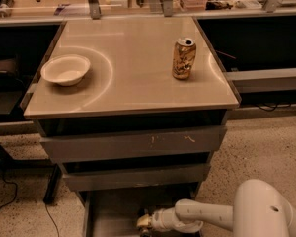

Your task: Place redbull can into bottom drawer

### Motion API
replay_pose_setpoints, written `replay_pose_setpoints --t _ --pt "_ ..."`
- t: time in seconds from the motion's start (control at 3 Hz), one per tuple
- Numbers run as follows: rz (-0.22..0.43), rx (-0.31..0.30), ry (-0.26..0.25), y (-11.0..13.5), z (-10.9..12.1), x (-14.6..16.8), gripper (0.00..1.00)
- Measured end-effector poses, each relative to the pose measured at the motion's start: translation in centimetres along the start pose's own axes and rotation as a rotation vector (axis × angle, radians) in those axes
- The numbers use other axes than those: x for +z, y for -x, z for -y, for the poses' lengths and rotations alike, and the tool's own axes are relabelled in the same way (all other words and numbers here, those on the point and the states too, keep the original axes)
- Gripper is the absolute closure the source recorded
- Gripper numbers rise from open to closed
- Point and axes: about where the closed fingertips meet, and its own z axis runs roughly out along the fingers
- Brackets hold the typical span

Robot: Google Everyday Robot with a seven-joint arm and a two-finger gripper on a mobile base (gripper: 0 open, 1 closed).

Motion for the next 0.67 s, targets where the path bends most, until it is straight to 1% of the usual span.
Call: replay_pose_setpoints --t 0.33,0.67 --pt "-0.005 0.033 -0.032 0.1 1.5 1.6 1.00" --pt "-0.016 0.065 -0.045 -0.1 2.6 2.7 1.00"
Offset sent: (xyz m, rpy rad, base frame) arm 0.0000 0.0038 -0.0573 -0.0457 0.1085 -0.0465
